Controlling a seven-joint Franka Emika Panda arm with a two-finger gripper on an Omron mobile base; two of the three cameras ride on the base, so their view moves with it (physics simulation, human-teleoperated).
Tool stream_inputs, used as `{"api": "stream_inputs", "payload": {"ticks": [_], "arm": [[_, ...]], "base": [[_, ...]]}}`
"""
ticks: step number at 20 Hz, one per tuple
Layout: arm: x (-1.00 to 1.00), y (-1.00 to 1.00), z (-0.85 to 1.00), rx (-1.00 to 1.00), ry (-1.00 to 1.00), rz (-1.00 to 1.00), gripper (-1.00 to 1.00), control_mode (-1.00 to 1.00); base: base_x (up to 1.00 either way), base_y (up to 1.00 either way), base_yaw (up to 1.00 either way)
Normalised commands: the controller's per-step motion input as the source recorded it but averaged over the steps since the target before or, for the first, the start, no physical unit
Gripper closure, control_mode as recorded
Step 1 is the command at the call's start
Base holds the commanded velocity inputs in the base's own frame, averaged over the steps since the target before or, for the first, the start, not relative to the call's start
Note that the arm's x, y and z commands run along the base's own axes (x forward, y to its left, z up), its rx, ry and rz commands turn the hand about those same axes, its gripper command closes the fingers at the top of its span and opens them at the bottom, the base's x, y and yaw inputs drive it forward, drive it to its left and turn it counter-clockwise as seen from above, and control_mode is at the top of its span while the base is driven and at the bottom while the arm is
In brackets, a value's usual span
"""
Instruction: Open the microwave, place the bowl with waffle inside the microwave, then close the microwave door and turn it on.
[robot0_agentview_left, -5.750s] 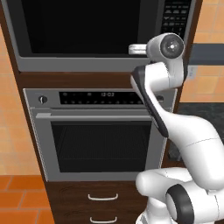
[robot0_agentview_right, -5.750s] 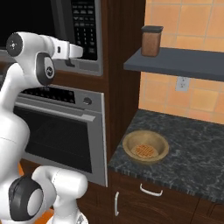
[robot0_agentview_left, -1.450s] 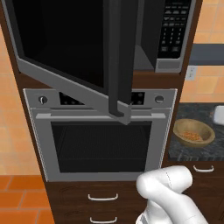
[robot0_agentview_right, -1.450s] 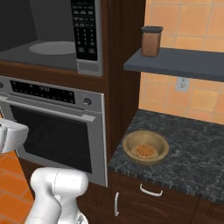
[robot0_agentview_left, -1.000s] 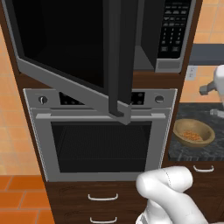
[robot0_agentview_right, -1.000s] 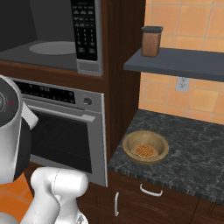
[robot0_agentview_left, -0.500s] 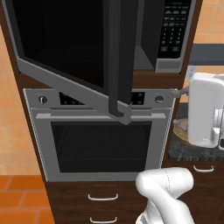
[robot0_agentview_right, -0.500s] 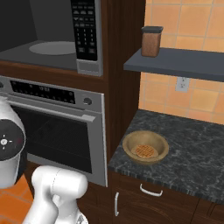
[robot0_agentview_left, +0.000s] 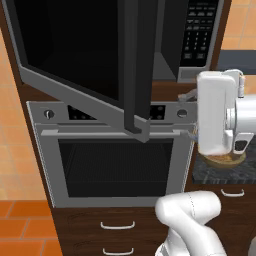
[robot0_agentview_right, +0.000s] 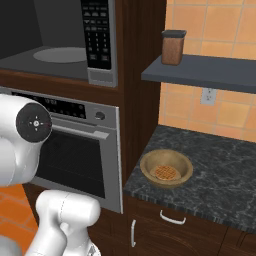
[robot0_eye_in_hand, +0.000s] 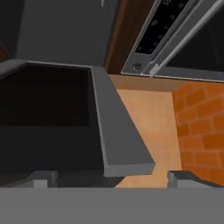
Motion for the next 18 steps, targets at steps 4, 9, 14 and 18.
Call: {"api": "stream_inputs", "payload": {"ticks": [4, 9, 14, 18], "arm": [[0.37, 0.53, 0.0, 0.05, -0.15, 0.13, -1.0, -1.0], [0.52, 0.43, 0.0, 0.04, -0.04, 0.13, -1.0, -1.0], [0.15, 0.62, 0.0, 0.03, -0.12, 0.1, -1.0, -1.0], [0.01, 0.86, 0.0, 0.0, -0.16, 0.02, -1.0, -1.0]], "base": [[0.0, 0.0, 0.0], [0.0, 0.0, 0.0], [0.0, 0.0, 0.0], [0.0, 0.0, 0.0]]}}
